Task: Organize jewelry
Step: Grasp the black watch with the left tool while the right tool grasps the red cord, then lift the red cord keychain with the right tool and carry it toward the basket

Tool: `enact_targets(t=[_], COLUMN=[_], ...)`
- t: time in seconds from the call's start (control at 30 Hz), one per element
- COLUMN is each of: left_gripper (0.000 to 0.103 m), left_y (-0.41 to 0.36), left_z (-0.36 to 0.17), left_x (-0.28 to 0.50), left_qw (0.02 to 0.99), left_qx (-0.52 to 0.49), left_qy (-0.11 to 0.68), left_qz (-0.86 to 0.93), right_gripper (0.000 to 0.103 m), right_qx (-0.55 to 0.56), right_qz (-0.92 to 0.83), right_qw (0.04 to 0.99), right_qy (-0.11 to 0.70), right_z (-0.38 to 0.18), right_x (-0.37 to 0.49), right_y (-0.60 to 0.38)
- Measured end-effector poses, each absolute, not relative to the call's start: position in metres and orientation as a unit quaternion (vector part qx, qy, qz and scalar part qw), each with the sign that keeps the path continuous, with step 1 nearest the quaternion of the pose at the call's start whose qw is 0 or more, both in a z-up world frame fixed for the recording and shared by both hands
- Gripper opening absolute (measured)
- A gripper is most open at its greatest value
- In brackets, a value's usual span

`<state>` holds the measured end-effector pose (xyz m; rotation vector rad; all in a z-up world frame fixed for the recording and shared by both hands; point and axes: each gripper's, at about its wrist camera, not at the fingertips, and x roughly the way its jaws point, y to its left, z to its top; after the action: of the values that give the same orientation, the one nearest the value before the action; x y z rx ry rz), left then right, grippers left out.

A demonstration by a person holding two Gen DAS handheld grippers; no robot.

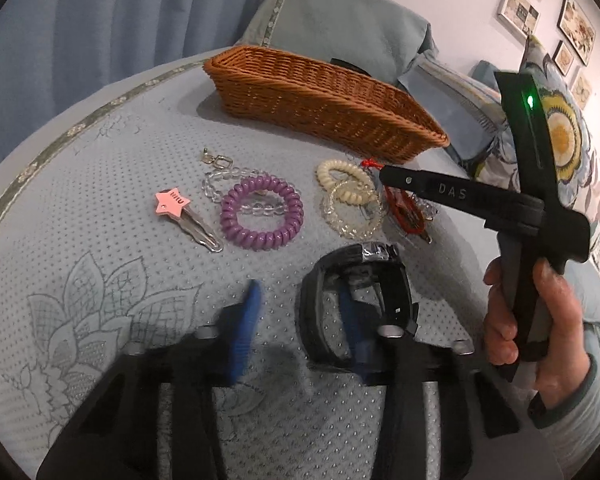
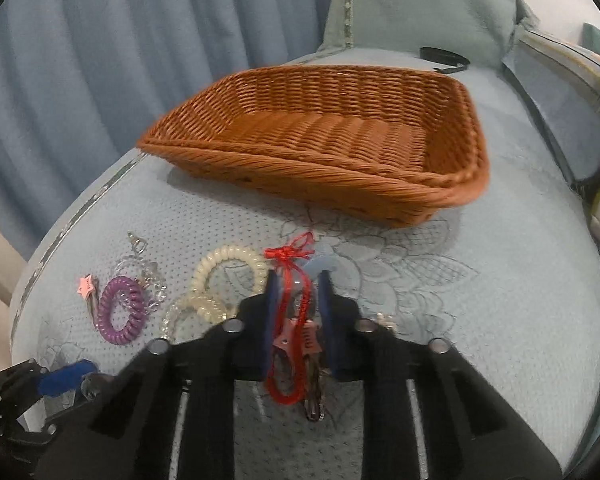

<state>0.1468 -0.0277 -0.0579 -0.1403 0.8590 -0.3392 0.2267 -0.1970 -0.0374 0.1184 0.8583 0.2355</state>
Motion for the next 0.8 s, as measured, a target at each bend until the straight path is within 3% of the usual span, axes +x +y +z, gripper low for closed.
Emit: enact_targets(t=[0.07, 0.5, 0.8], left_gripper=[0.007, 0.006, 0.006], left_y=[-0.029, -0.023, -0.023], left_z=[-0.059, -0.058, -0.059], left_x=[0.147, 0.136, 0.133], left_qw=[0.892, 0.904, 0.906], left_qx=[-0.067, -0.074, -0.073], left_qy=[0.414, 0.389, 0.385], left_qz=[-0.167, -0.164, -0.162], right_gripper=[0.004, 0.003, 0.004], right_qx=[0.055, 0.097, 0.142], right_qz=[0.114, 0.155, 0.151], right_qw=[0.902, 0.908, 0.877], right_qy=[0.413, 0.378, 0.433], right_z=[-0.037, -0.009, -0.043], right_x=[0.224, 0.162, 0.125], right_y=[-0.196, -0.213, -0.235])
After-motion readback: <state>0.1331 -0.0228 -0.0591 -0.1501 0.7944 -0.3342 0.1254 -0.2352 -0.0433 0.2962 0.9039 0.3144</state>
